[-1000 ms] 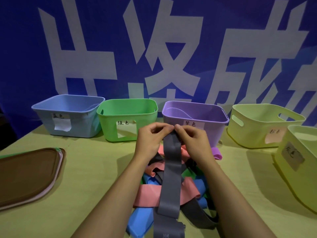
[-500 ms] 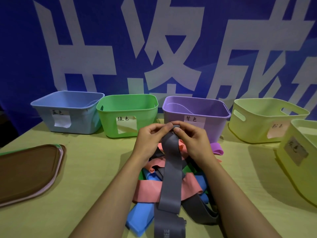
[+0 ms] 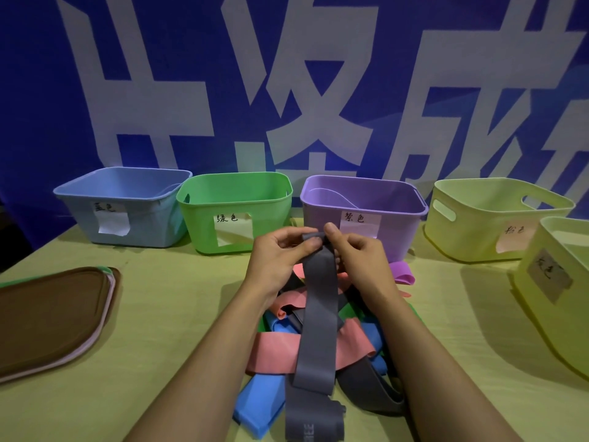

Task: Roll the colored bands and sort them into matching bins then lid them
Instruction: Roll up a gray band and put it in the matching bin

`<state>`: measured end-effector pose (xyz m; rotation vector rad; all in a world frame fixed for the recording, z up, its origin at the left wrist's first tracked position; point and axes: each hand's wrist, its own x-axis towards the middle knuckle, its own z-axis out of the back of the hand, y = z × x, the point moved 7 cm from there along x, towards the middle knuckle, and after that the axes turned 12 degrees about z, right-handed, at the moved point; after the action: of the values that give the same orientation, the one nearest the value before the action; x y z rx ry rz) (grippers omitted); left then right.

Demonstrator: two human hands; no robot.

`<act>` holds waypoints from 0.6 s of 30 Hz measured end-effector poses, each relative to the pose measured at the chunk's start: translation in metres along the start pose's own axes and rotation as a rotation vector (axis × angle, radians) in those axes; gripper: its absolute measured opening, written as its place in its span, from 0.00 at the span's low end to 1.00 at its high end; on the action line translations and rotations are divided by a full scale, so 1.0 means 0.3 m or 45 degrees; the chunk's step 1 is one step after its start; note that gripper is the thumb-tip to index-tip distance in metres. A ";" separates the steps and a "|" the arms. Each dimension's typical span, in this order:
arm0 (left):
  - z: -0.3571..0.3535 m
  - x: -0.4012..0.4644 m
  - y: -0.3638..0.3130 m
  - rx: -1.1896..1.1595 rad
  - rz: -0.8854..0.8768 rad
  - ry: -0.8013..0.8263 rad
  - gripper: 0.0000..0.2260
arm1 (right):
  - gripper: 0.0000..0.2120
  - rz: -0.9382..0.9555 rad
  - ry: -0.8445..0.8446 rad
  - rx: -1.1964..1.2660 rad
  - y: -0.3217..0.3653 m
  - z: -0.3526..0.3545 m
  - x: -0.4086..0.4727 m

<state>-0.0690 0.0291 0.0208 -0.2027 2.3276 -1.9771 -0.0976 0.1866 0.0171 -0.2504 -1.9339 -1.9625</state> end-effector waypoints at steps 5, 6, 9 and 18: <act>0.002 -0.002 0.001 0.003 -0.008 0.000 0.12 | 0.17 0.016 0.003 0.048 0.007 0.000 -0.002; 0.004 -0.002 0.000 0.001 -0.009 -0.003 0.13 | 0.15 0.027 0.006 0.059 0.003 0.002 0.000; 0.006 0.001 0.001 0.012 -0.004 0.008 0.15 | 0.09 0.074 0.016 0.099 0.002 0.000 0.003; 0.011 -0.003 0.021 0.062 0.120 -0.101 0.16 | 0.08 0.242 0.082 0.135 0.024 -0.008 0.005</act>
<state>-0.0680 0.0270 0.0139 -0.1614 2.1965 -1.9418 -0.0960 0.1842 0.0243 -0.3254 -1.8915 -1.7211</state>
